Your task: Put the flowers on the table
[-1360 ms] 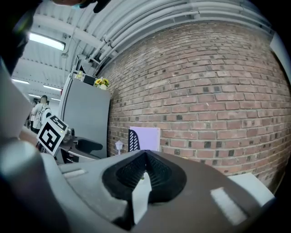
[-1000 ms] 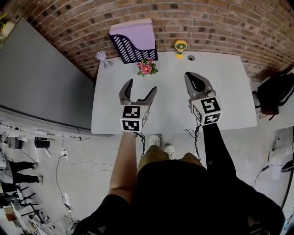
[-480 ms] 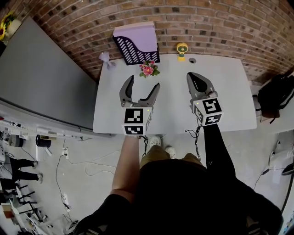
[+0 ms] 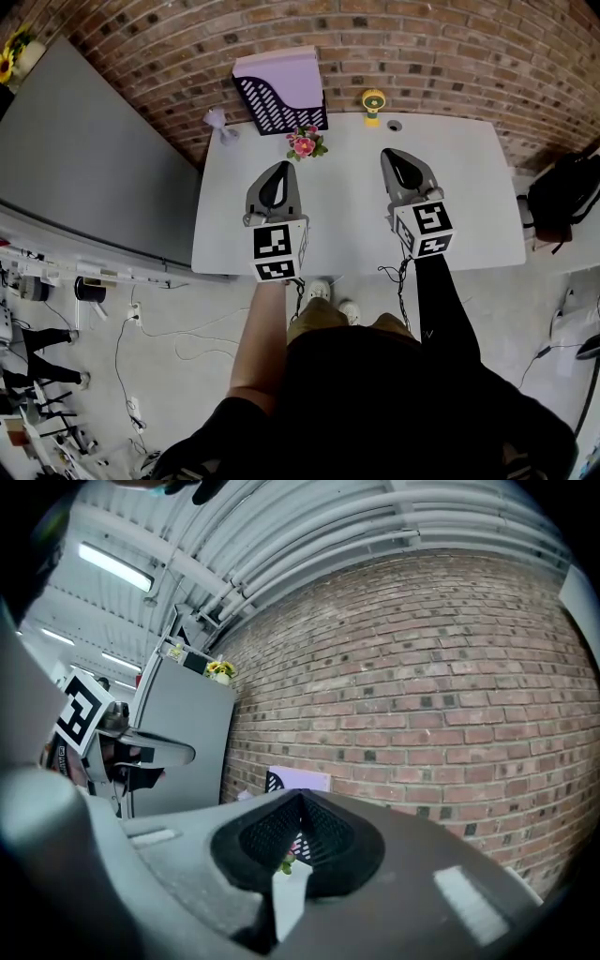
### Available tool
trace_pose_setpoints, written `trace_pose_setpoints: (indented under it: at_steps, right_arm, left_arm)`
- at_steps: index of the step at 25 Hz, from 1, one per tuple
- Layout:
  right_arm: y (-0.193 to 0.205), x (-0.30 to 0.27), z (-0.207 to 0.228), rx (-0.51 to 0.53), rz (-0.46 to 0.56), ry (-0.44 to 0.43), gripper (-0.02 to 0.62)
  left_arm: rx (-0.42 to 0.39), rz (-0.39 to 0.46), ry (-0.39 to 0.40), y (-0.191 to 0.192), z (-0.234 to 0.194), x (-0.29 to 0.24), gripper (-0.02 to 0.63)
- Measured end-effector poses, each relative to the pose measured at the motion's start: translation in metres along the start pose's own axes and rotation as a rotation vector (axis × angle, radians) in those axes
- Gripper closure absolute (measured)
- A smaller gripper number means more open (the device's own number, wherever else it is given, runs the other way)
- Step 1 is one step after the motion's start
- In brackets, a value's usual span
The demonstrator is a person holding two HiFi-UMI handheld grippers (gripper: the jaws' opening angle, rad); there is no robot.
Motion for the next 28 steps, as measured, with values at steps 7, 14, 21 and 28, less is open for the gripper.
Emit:
trace_pose_setpoints:
  at_steps: [7,14,21,28]
  right_arm:
    - [0.0028,-0.0014,-0.0019,0.003,-0.005,-0.004,0.595]
    - [-0.0003,-0.0009,-0.0093,0.054,0.003,-0.032,0.595]
    - [0.0008,-0.0025,-0.0075,0.029,0.011,-0.026,0.595]
    - [0.0022,-0.0043,-0.0074,0.025,0.011,-0.028,0.595]
  left_arm:
    - [0.023,0.017,0.006,0.0017,-0.002,-0.0008,0.597]
    - [0.022,0.014,0.0,0.0031,-0.005,-0.002,0.597]
    - [0.012,0.003,-0.003,0.0079,-0.0059,-0.0025,0.597]
    - [0.01,-0.003,-0.004,0.0081,-0.007,-0.004,0.597]
Point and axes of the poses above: the fingertips, and each gripper's own axes: x backward along the fingers, z to its right, y out of its underside, the point moved 4 cm from there along x, backward along the fingers, and after that the axes turned 14 degrees about y, right-handed, at the moved point
